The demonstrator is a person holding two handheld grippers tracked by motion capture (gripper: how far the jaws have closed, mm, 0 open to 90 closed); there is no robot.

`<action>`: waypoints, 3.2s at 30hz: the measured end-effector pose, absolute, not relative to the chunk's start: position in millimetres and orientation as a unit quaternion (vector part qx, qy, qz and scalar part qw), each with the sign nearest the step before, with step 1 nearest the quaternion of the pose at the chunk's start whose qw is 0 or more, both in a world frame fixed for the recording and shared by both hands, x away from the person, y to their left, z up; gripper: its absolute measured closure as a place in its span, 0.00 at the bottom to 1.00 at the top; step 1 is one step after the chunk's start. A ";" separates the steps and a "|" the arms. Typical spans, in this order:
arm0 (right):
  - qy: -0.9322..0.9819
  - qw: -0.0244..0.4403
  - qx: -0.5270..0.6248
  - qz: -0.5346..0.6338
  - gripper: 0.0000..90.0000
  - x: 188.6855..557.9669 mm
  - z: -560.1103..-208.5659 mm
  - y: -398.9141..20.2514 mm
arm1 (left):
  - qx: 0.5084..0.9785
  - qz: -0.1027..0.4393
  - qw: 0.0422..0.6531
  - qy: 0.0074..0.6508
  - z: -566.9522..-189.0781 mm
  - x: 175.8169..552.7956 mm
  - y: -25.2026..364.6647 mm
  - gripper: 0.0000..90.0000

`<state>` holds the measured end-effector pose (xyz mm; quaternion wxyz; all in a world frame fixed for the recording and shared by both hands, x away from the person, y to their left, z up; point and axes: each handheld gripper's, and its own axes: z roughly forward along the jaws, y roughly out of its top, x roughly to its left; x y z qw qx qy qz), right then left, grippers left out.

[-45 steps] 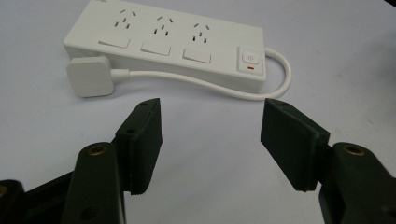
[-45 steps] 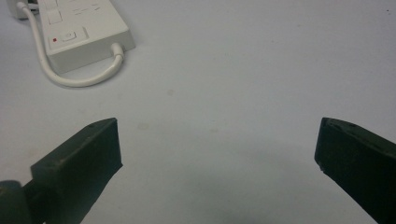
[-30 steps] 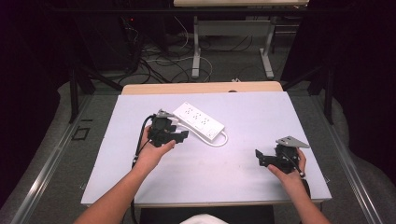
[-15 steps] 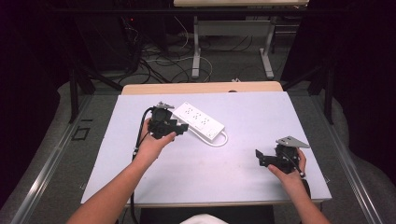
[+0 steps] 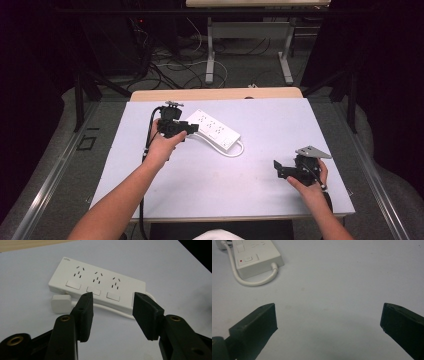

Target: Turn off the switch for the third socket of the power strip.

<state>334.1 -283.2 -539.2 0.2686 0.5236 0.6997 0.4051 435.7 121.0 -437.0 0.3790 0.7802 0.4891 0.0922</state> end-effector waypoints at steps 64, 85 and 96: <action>0.704 0.260 0.523 0.405 0.02 335.4 -541.0 -285.2 | 0.748 0.129 0.325 0.564 -457.0 526.6 119.5 0.75; 0.708 0.259 0.519 0.402 0.03 336.3 -542.2 -284.5 | 0.755 0.122 0.303 0.569 -476.8 540.7 118.8 0.80; 0.710 0.257 0.517 0.403 0.04 337.0 -543.1 -284.8 | 0.752 0.109 0.300 0.577 -486.4 547.5 121.4 0.83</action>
